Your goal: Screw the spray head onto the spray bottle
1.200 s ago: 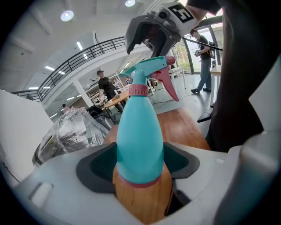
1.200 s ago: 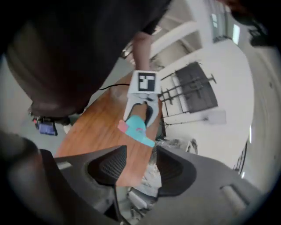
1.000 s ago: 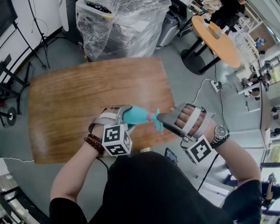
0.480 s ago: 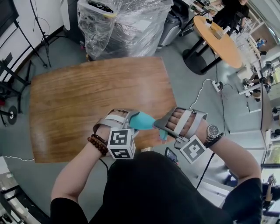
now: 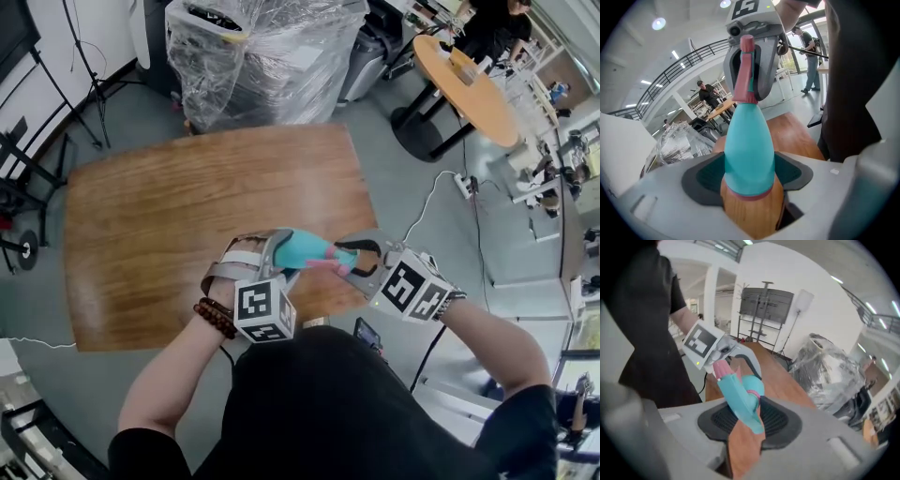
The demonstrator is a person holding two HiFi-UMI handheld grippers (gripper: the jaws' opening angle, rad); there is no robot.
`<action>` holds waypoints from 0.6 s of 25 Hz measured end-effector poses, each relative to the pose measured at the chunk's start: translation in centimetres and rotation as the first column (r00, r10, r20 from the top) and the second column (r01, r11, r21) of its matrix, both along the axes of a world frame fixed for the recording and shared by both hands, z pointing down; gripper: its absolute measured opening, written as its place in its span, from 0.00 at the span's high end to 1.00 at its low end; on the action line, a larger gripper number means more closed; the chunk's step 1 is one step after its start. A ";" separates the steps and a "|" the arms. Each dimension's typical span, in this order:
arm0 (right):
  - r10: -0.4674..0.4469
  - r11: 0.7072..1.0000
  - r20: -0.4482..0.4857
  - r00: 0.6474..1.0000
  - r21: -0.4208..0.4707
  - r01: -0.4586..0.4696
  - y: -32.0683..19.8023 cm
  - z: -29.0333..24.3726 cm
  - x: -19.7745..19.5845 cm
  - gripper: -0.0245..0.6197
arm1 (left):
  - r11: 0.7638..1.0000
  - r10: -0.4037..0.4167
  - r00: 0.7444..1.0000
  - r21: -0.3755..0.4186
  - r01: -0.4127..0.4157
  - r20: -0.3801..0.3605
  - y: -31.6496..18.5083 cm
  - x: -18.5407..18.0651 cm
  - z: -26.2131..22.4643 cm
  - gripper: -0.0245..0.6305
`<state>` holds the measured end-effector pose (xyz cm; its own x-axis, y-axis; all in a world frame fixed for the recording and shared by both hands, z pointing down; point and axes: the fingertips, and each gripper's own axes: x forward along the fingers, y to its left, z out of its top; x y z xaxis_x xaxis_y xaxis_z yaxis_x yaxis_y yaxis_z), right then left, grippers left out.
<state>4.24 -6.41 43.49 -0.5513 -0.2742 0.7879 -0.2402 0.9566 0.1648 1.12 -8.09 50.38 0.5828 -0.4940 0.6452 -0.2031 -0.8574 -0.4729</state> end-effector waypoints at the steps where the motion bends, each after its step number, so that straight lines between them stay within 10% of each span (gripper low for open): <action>1: 0.051 0.998 0.032 0.998 -0.040 -0.050 -0.3 -0.2 -0.1 0.78 | 1.000 -0.014 1.000 0.002 0.014 -0.006 -0.1 0.0 0.0 0.42; 15: 0.051 0.998 0.049 0.998 0.028 -0.052 -2.1 -1.1 -1.0 0.69 | 0.984 -0.164 0.969 -0.105 0.146 -0.185 -1.0 -0.1 0.6 0.42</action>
<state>3.29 -8.54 42.43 -0.5729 -0.3260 0.7520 -0.2973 0.9377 0.1800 0.99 -9.12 51.02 0.6210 -0.5334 0.5743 -0.4167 -0.8453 -0.3344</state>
